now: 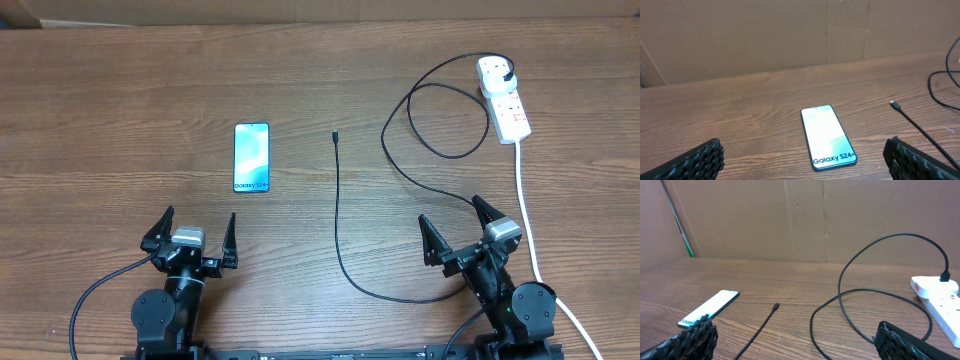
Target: Plug charger to phone and switch on socket
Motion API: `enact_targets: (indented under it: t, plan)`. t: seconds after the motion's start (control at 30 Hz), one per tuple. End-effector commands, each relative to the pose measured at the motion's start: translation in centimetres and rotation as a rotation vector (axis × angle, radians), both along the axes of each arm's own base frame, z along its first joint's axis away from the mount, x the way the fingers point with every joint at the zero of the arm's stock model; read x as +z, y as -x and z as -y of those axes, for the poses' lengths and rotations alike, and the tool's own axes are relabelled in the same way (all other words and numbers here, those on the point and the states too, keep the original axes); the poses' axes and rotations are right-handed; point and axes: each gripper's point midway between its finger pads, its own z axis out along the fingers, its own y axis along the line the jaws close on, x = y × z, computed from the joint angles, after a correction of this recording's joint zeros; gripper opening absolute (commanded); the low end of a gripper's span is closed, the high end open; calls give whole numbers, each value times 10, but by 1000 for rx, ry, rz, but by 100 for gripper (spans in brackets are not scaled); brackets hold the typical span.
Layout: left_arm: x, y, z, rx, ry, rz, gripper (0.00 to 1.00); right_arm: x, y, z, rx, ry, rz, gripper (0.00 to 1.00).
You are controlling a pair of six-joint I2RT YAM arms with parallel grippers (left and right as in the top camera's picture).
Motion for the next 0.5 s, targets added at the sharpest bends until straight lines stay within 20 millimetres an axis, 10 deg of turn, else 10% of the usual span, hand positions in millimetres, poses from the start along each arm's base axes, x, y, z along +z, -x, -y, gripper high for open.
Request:
enact_targets:
  t: [0.0,0.47]
  plan:
    - [-1,0,-3,16,-17,7,99,-1,0,1,-7,-5,5,100]
    - [-1,0,-3,16,-17,7,100,-1,0,1,-7,-5,4,100]
